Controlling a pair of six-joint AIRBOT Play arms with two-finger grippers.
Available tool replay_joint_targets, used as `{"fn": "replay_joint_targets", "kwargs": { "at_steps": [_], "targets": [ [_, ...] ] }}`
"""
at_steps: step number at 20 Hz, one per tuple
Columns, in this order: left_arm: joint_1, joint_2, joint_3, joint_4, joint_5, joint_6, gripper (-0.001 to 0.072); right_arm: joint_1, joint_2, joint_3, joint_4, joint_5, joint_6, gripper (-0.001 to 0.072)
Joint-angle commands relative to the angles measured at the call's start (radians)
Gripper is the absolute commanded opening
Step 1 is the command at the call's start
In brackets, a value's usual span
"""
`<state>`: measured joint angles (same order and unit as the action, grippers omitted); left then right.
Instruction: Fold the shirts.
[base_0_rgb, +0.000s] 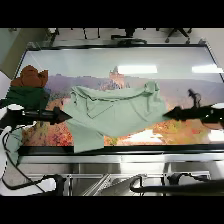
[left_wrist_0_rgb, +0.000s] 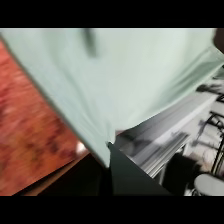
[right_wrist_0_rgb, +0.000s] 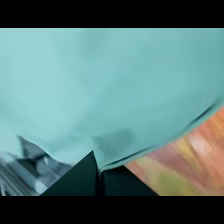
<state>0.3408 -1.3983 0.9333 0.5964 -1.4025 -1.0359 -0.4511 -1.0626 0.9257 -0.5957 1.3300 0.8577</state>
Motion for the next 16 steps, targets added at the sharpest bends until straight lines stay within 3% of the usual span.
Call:
{"fn": "replay_joint_targets", "kwargs": {
  "at_steps": [1,5,8,10,12,14,16],
  "targets": [
    [0.039,0.271,0.058,-0.255,-0.056,-0.002,0.0013,-0.008,0.168,0.276,0.282,0.075,-0.021,0.0018],
    [0.171,0.631,0.363,-0.46,-0.013,-0.046,0.0014,-0.045,0.371,0.655,0.3,-0.084,-0.02,0.0018],
    [0.254,0.75,0.676,-0.319,0.059,-0.05,0.0014,-0.09,0.488,0.829,0.219,-0.263,-0.02,0.0018],
    [0.261,0.753,0.848,-0.161,0.112,-0.118,0.0014,-0.1,0.537,0.895,0.108,-0.343,-0.02,0.0018],
    [0.232,0.7,0.974,-0.026,0.089,-0.197,0.0014,-0.099,0.546,0.912,0.072,-0.341,-0.019,0.0018],
    [0.164,0.621,1.022,0.006,0.019,-0.205,0.0014,-0.098,0.513,0.908,0.069,-0.268,-0.013,0.0018],
    [0.069,0.534,0.984,0.004,-0.041,-0.208,0.0014,-0.098,0.439,0.877,0.163,-0.15,0.002,0.0018]
  ]
}}
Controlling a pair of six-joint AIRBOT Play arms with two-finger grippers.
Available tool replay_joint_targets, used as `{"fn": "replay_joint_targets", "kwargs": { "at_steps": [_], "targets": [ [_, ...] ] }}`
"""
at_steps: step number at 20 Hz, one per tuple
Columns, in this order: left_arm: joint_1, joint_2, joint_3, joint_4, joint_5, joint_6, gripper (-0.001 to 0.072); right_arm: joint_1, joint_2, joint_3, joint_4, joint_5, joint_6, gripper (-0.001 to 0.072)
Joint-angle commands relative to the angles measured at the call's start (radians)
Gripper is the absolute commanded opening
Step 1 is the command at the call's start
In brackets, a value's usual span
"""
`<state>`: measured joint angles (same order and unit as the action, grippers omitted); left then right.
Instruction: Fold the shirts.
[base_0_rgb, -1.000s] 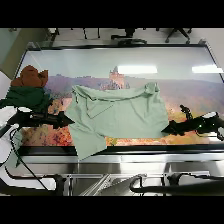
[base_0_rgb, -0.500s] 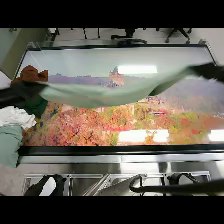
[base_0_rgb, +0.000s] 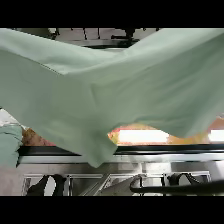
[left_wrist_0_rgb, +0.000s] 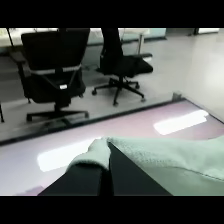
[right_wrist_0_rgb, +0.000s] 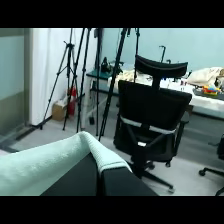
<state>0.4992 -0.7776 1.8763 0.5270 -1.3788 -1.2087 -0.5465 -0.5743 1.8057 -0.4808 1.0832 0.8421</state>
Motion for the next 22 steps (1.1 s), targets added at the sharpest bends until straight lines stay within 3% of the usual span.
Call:
{"fn": "replay_joint_targets", "kwargs": {
  "at_steps": [1,3,6,10,16,19,22],
  "targets": [
    [-0.152,-0.127,-0.003,0.082,-0.069,-0.035,0.0014,-0.002,-0.092,-0.04,0.104,0.154,0.015,0.0018],
    [-0.272,-0.215,-0.113,0.143,-0.054,-0.033,0.0013,0.0,-0.17,-0.141,0.189,0.23,-0.023,0.0018],
    [-0.425,-0.373,-0.279,0.336,0.028,-0.031,0.0014,0.057,-0.289,-0.346,0.163,0.227,-0.078,0.0018],
    [-0.468,-0.629,-0.401,0.429,0.174,-0.039,0.0014,0.131,-0.542,-0.501,0.071,0.126,-0.083,0.0017],
    [-0.4,-0.993,-0.211,0.416,0.185,-0.094,0.0014,0.137,-0.94,-0.37,0.12,0.042,-0.041,0.0017],
    [-0.388,-1.094,-0.081,0.416,0.135,-0.129,0.0014,0.137,-1.01,-0.291,0.119,0.05,-0.019,0.0017],
    [-0.391,-1.137,-0.049,0.417,0.063,-0.142,0.0014,0.137,-1.012,-0.29,0.003,0.05,-0.006,0.0017]
  ]
}}
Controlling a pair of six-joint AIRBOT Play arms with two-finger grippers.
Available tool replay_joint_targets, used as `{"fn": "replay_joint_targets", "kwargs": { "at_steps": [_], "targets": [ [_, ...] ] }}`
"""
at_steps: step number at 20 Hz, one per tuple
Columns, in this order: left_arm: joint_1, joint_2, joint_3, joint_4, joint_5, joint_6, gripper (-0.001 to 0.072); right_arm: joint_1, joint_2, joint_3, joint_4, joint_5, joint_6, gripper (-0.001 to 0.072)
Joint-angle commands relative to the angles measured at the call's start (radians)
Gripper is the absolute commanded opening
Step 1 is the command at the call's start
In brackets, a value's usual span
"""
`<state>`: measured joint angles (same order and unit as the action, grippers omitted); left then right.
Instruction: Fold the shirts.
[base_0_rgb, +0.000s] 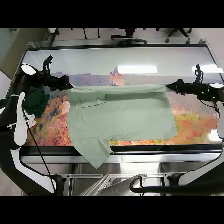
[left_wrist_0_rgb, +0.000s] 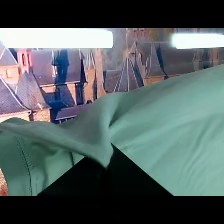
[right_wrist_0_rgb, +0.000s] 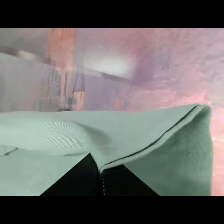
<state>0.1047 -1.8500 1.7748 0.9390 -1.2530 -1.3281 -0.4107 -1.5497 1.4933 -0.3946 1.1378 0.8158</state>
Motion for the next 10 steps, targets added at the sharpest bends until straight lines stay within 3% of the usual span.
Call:
{"fn": "replay_joint_targets", "kwargs": {
  "at_steps": [1,7,10],
  "targets": [
    [0.004,-0.077,0.053,0.006,-0.081,-0.037,0.0013,0.001,-0.037,0.023,-0.121,-0.004,0.027,0.0017],
    [-0.001,-0.158,0.052,0.015,-0.186,-0.106,0.0013,0.003,-0.069,0.021,-0.183,-0.004,0.026,0.0018],
    [-0.035,-0.183,0.052,0.136,-0.192,-0.169,0.0013,0.003,-0.081,0.021,-0.19,-0.004,0.026,0.0018]
  ]
}}
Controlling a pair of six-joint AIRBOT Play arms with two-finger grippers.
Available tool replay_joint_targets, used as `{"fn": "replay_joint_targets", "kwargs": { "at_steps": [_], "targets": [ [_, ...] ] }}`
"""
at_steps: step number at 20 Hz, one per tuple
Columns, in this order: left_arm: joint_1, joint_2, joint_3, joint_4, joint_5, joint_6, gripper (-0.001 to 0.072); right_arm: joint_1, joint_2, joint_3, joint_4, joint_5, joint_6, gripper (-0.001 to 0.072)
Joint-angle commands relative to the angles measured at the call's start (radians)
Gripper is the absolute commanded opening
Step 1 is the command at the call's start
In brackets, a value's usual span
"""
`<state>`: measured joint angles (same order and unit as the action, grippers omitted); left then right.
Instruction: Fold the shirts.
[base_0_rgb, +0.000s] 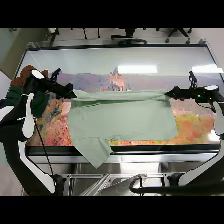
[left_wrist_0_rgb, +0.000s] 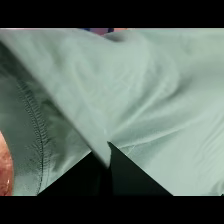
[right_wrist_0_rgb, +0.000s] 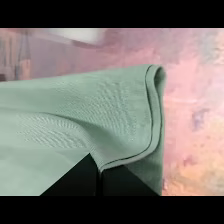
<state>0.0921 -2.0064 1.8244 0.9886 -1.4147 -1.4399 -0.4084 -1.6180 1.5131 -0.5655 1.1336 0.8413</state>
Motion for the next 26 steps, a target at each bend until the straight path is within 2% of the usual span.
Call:
{"fn": "replay_joint_targets", "kwargs": {
  "at_steps": [1,4,8,9,10,11,12,15,17,20,22,26],
  "targets": [
    [-0.037,-0.026,0.002,0.132,-0.014,-0.069,0.0013,0.001,-0.013,0.001,-0.019,0.0,0.0,0.0018],
    [-0.064,-0.024,0.003,0.147,0.03,-0.072,0.0013,0.001,-0.013,0.002,-0.023,0.0,-0.004,0.0018],
    [-0.082,-0.023,0.003,0.142,0.018,-0.072,0.0017,0.007,-0.012,0.002,-0.071,0.011,-0.003,0.0019],
    [-0.089,-0.022,0.003,0.136,0.017,-0.073,0.0018,0.01,-0.01,0.002,-0.07,0.023,-0.003,0.004],
    [-0.092,-0.016,0.003,0.135,0.008,-0.072,0.0084,0.012,-0.004,0.002,-0.071,0.026,-0.003,0.0142],
    [-0.092,-0.006,0.003,0.135,0.002,-0.073,0.0377,0.013,0.006,0.002,-0.071,0.028,-0.003,0.0254],
    [-0.092,0.008,0.003,0.135,-0.002,-0.073,0.0546,0.012,0.022,0.002,-0.071,0.04,-0.004,0.0301],
    [-0.078,0.068,0.003,0.136,-0.077,-0.074,0.0547,-0.004,0.105,0.003,-0.162,0.093,0.007,0.0312],
    [-0.057,0.124,0.002,0.137,-0.181,-0.081,0.0547,-0.024,0.186,0.003,-0.322,0.112,0.086,0.0427],
    [-0.038,0.277,-0.135,0.15,-0.281,-0.079,0.0547,-0.067,0.294,-0.014,-0.485,0.15,0.182,0.0443],
    [-0.025,0.43,-0.344,0.15,-0.244,-0.064,0.0547,-0.097,0.352,-0.076,-0.482,0.171,0.208,0.0443],
    [-0.013,0.794,-0.91,0.153,-0.091,-0.062,0.0547,-0.132,0.438,-0.282,-0.485,0.174,0.208,0.0442]
  ]
}}
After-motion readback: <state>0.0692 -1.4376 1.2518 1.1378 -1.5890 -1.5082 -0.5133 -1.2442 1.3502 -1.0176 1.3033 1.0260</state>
